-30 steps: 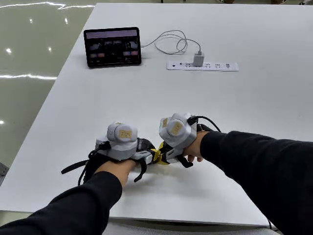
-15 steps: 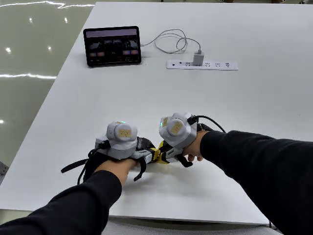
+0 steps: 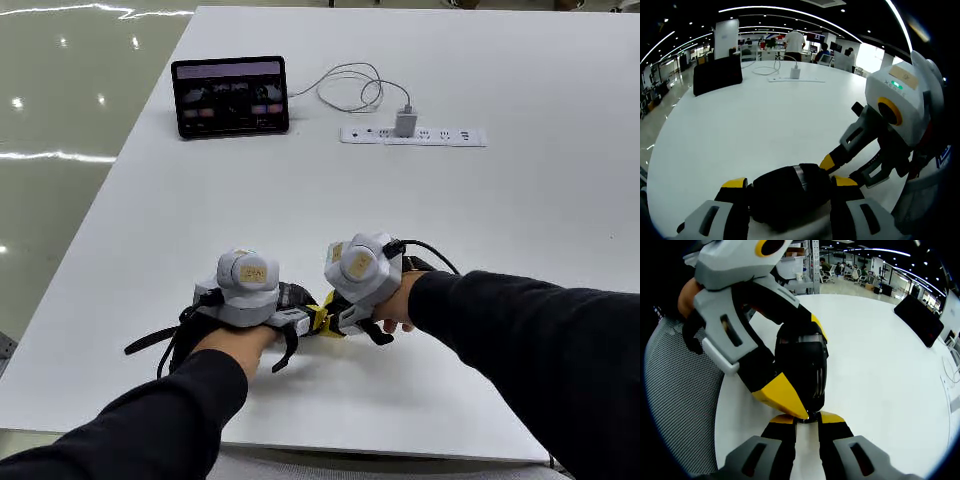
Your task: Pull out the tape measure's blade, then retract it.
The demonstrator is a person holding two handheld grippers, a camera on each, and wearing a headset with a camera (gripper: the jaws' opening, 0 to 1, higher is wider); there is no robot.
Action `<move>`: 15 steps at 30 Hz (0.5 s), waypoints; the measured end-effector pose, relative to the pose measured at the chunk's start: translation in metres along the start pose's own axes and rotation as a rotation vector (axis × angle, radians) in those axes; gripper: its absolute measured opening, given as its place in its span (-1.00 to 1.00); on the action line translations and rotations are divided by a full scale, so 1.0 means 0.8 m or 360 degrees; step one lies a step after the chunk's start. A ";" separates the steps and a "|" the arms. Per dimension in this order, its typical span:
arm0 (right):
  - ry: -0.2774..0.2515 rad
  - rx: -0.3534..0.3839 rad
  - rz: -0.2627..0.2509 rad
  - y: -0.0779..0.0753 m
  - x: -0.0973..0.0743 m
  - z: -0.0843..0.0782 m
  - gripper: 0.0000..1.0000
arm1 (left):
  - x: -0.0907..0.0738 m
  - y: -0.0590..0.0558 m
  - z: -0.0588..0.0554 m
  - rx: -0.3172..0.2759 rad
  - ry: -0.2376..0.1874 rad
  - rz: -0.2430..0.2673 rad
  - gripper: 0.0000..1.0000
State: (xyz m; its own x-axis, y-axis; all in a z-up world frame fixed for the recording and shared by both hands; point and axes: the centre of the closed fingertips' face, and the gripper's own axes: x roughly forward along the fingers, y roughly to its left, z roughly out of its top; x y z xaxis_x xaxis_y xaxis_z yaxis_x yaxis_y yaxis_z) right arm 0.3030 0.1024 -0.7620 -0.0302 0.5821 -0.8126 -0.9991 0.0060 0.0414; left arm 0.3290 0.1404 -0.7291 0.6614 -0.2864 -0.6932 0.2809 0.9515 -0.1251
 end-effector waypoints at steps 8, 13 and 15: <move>-0.0001 0.0019 -0.0019 0.001 -0.001 0.000 -0.76 | -0.001 0.000 0.000 0.0010 -0.0014 0.0001 0.25; 0.0000 0.0024 -0.0024 0.002 -0.001 -0.001 -0.73 | -0.001 -0.001 -0.001 0.0035 -0.0009 -0.0034 0.26; -0.0004 0.0025 -0.0024 0.003 -0.001 -0.001 -0.72 | -0.001 -0.002 -0.001 0.0046 -0.0002 -0.0047 0.27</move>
State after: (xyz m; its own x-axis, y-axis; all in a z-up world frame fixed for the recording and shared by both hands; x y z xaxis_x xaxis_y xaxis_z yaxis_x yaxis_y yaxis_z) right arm 0.3010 0.1015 -0.7618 -0.0147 0.5839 -0.8117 -0.9989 0.0275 0.0379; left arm 0.3274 0.1394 -0.7294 0.6532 -0.3147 -0.6887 0.3204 0.9390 -0.1252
